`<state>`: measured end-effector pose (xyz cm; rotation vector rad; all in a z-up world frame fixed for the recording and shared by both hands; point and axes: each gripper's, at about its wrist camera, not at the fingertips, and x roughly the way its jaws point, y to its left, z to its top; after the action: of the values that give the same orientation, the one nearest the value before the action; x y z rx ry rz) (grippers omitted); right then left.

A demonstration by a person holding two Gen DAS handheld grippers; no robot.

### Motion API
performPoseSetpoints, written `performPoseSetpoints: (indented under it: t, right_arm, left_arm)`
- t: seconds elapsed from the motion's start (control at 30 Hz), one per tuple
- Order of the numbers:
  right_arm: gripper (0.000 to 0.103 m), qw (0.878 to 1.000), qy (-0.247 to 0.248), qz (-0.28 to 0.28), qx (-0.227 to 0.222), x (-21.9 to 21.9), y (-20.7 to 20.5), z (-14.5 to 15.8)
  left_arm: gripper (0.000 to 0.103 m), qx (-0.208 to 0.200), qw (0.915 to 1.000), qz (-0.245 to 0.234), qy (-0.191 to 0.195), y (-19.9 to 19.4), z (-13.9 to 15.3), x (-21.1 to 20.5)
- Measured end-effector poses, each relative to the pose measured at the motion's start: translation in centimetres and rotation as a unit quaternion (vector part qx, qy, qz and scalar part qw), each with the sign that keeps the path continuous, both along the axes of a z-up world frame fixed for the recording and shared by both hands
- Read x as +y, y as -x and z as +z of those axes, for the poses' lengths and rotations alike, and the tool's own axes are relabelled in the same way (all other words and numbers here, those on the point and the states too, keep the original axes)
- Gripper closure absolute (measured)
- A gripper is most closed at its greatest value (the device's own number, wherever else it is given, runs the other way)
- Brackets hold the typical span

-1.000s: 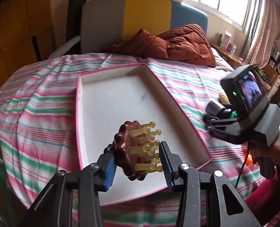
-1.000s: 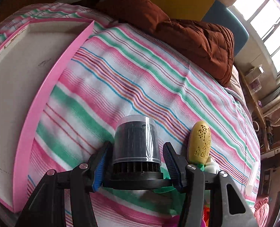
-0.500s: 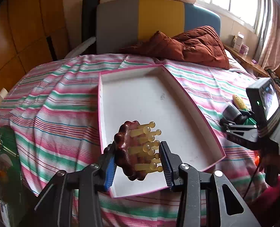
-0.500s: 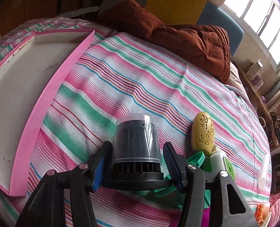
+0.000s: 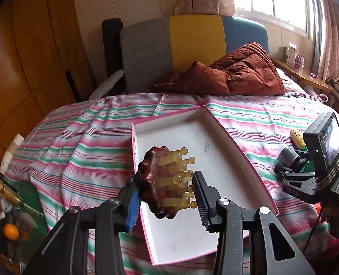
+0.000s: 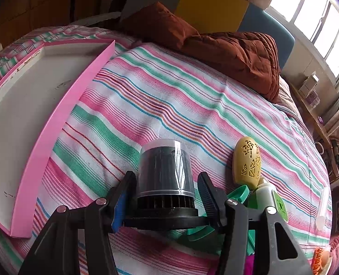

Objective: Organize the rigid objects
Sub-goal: 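Lower the brush into the tray and open the left gripper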

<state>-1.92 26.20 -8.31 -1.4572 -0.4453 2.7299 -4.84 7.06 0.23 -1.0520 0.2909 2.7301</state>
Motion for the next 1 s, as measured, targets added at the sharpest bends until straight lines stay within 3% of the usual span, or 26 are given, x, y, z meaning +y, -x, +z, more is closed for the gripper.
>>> performPoseSetpoints:
  t: [0.63, 0.87, 1.0]
  right_arm:
    - [0.046, 1.0, 0.008, -0.002, 0.0, 0.3, 0.0, 0.0]
    - [0.046, 1.0, 0.009, -0.003, 0.0, 0.3, 0.0, 0.0]
    - [0.046, 1.0, 0.013, -0.005, -0.001, 0.3, 0.2, 0.1]
  left_arm:
    - [0.06, -0.008, 1.0, -0.004, 0.0, 2.6, -0.8, 1.0]
    - [0.06, -0.077, 0.9959, -0.007, -0.048, 7.4, -3.7, 0.3]
    - [0.06, -0.089, 0.9952, 0.003, -0.041, 10.3, -5.1, 0.4]
